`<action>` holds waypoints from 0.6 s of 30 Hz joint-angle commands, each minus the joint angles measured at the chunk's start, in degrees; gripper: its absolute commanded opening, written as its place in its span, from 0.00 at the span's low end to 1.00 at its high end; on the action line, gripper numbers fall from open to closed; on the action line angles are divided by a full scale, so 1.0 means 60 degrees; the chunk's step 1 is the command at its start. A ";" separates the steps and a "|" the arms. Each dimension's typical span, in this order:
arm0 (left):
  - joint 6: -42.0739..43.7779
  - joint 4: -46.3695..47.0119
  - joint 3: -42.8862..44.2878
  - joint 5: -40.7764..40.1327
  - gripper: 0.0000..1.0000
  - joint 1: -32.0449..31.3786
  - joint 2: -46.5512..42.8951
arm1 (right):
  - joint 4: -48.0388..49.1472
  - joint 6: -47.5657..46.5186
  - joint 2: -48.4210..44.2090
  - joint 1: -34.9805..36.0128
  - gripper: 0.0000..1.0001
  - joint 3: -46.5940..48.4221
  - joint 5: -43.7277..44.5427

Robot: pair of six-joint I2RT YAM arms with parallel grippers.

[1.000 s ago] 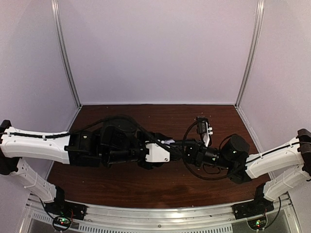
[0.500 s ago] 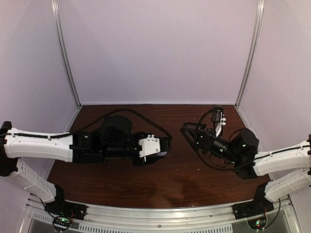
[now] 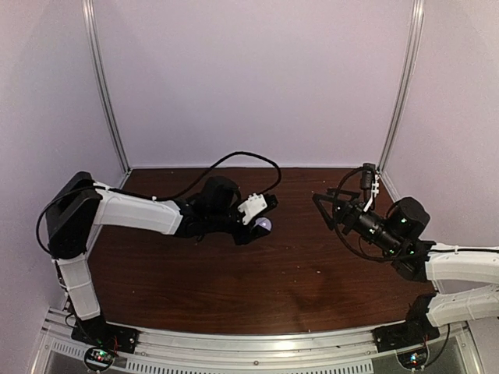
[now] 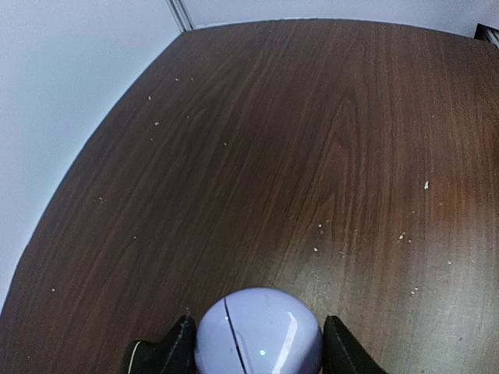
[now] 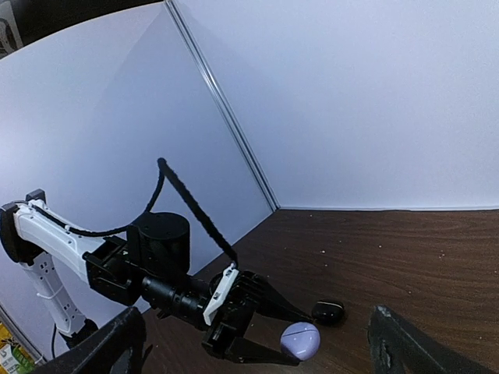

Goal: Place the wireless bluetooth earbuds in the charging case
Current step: Place the charging case with the earbuds at the center of the board.

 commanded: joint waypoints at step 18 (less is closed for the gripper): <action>-0.0942 -0.1119 0.4202 0.0724 0.34 0.1148 0.4330 | -0.1605 -0.0307 -0.0009 -0.0416 1.00 0.0010 0.0378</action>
